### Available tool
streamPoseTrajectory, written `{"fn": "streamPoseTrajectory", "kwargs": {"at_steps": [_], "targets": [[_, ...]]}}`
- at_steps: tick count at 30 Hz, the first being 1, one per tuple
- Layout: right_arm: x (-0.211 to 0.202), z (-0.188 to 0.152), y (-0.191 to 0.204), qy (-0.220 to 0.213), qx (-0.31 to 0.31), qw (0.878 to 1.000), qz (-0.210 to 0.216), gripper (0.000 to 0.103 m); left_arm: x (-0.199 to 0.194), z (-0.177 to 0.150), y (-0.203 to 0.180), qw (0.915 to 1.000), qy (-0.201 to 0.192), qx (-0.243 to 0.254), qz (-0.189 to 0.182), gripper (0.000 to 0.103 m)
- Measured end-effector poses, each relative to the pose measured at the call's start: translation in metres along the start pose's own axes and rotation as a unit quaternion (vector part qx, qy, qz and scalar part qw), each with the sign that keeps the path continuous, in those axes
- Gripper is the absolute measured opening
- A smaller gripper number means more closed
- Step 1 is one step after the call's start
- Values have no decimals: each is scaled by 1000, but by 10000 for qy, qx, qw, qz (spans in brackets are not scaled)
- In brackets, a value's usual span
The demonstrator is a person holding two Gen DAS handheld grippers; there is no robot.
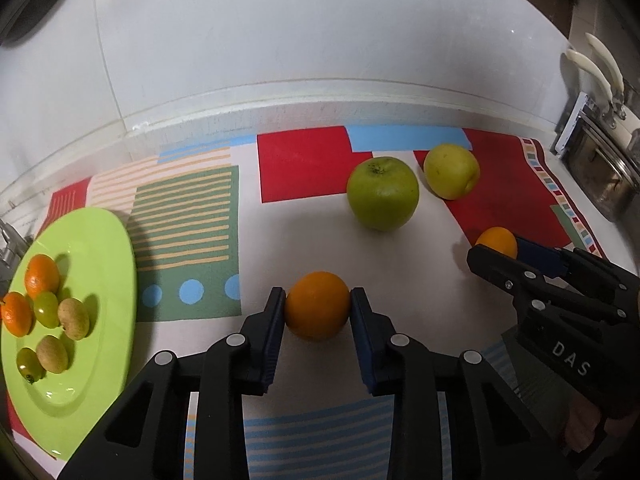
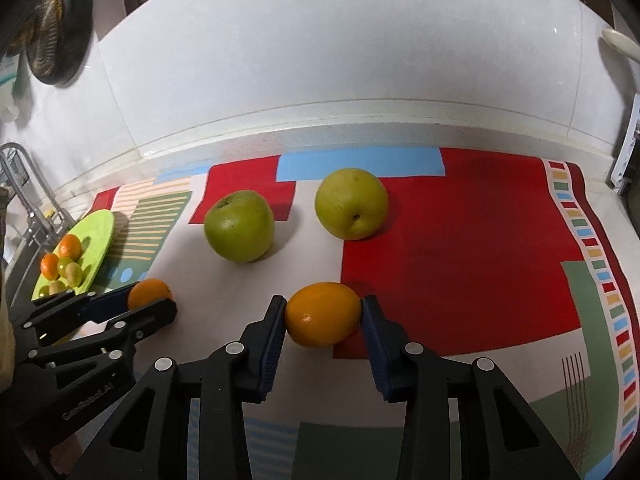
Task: Organize fruits
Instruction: 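Grasp an orange with the left gripper while the right gripper grasps another orange, then carry both held oranges over the green plate with both grippers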
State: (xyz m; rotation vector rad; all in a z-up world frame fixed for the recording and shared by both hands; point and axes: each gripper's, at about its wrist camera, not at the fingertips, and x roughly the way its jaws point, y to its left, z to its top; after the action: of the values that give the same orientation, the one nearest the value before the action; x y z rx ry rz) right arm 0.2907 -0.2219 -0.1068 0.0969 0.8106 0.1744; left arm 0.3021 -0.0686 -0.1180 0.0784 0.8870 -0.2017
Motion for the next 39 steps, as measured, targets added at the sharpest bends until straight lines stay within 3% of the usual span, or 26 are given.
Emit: {"fn": "streamPoseTrajectory", "kwargs": {"at_steps": [20,39], "targets": [[-85,-12,51,-601,-343,9974,179,39,-87,-21,12,9979,-650,-10,-21,32],[-147,-40,122,-981,-509,9928,460,39,-167,-66,57,9942,-1063,-107,117,32]]}}
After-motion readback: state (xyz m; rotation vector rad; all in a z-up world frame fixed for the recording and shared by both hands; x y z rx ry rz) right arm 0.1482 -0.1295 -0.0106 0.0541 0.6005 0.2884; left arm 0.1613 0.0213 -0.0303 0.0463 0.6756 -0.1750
